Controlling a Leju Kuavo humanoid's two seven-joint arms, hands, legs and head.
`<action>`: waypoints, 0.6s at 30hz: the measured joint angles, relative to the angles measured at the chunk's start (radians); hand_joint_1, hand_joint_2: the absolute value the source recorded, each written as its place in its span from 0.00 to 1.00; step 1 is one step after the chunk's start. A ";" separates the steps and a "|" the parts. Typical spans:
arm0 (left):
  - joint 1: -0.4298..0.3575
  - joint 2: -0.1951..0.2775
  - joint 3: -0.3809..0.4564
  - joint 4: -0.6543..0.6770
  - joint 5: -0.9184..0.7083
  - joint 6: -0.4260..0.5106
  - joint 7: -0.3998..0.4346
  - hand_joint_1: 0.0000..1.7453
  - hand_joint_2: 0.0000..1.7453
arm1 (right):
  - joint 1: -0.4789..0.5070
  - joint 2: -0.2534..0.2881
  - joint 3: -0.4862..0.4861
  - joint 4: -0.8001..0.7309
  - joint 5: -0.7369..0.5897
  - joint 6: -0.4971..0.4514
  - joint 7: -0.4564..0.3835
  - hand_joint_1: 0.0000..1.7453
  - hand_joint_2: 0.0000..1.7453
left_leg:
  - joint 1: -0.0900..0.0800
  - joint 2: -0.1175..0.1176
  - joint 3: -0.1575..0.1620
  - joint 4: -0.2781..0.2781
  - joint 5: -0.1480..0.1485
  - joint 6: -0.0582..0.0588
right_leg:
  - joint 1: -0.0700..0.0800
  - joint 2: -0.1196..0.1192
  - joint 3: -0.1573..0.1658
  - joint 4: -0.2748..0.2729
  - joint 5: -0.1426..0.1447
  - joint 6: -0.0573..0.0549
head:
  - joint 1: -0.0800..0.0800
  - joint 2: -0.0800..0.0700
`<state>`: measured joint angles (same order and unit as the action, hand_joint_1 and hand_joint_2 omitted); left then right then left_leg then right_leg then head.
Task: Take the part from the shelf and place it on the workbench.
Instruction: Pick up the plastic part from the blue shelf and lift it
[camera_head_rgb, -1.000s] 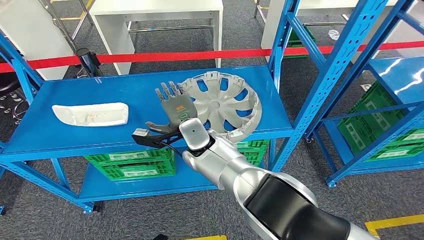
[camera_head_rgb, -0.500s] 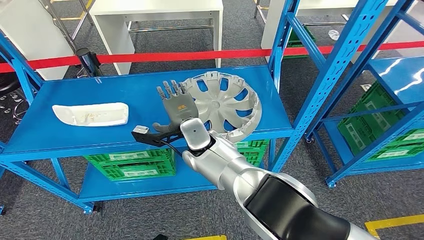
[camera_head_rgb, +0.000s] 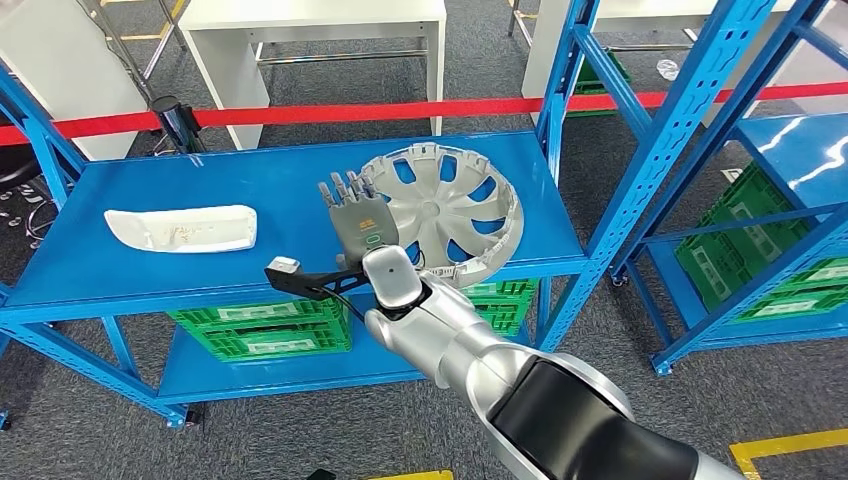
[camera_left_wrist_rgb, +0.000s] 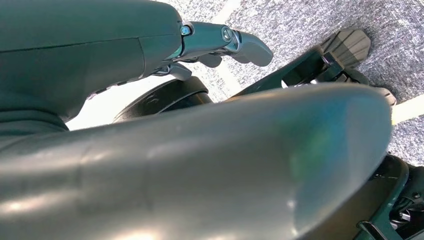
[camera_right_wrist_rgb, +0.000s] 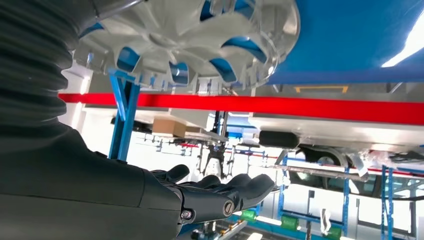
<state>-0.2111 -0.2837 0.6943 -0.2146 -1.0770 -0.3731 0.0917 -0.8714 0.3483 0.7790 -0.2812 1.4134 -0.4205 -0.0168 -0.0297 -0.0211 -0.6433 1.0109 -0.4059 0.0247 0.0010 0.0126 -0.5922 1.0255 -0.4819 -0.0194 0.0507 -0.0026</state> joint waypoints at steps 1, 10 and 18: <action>0.000 0.000 0.000 0.000 0.000 0.000 0.001 0.00 0.00 | 0.005 0.001 0.000 0.000 -0.004 -0.001 -0.001 0.00 1.00 | 0.000 0.000 0.000 0.000 0.000 0.000 | 0.000 0.000 0.000 0.000 0.000 0.000 | 0.000 0.000; 0.000 0.000 -0.001 0.000 -0.007 0.000 0.008 0.00 0.00 | 0.041 0.008 0.000 0.000 -0.021 -0.011 -0.009 0.00 1.00 | 0.000 0.000 0.000 0.000 0.000 0.000 | 0.000 0.000 0.000 0.000 0.000 0.000 | 0.000 0.000; -0.001 0.000 -0.007 0.000 -0.010 0.000 0.019 0.00 0.00 | 0.074 0.008 0.000 0.000 -0.038 -0.010 -0.008 0.00 1.00 | 0.000 0.000 0.000 0.000 -0.001 0.000 | 0.000 0.000 0.000 0.000 0.000 0.000 | 0.000 0.000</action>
<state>-0.2116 -0.2835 0.6869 -0.2148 -1.0875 -0.3731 0.1111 -0.7974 0.3563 0.7790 -0.2813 1.3753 -0.4302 -0.0246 -0.0298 -0.0210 -0.6434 1.0109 -0.4064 0.0246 0.0009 0.0126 -0.5923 1.0254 -0.4820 -0.0195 0.0507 -0.0024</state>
